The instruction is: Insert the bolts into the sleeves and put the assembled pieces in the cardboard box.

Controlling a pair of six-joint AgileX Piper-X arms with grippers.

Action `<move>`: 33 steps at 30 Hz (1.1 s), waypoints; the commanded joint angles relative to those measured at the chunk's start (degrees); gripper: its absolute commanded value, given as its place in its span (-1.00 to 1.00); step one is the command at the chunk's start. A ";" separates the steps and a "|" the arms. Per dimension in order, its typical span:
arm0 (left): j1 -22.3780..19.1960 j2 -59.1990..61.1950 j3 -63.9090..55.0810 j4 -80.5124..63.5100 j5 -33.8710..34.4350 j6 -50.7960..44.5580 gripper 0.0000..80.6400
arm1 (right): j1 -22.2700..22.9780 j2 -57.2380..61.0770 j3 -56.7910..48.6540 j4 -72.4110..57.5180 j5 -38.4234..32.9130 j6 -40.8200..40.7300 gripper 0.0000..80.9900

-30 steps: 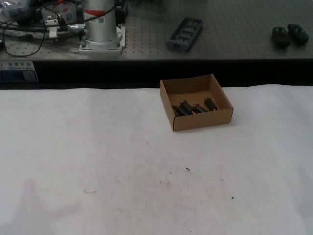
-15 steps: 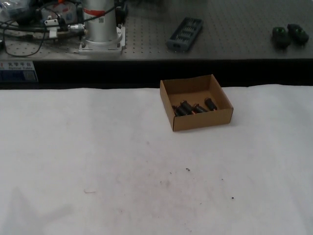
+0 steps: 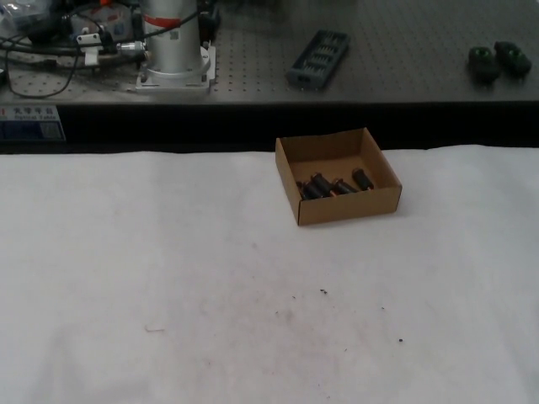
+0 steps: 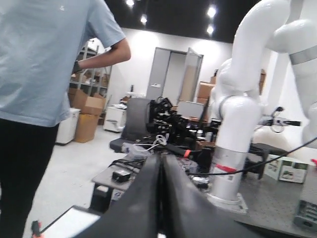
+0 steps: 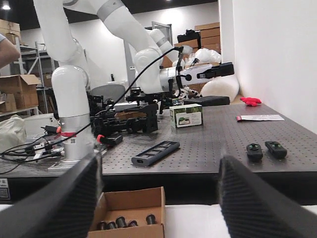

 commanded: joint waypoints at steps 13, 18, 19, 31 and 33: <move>-1.30 -1.63 -0.76 18.82 14.93 -1.07 -0.99 | -0.24 -0.43 -0.56 7.84 2.55 -2.22 0.24; -1.30 -1.63 -0.76 24.59 14.93 -2.70 -0.99 | -0.24 -0.43 -0.56 10.76 2.55 -2.22 0.24; -1.30 -1.63 -0.76 25.11 14.93 -2.68 -0.99 | -0.24 -0.43 -0.56 11.24 2.55 -2.22 0.24; -1.30 -1.63 -0.76 24.92 16.27 -8.32 -0.99 | -0.24 -0.43 -0.56 11.98 2.55 -2.15 0.24; -1.30 -1.63 -0.76 24.92 16.27 -8.32 -0.99 | -0.24 -0.43 -0.56 11.98 2.55 -2.15 0.24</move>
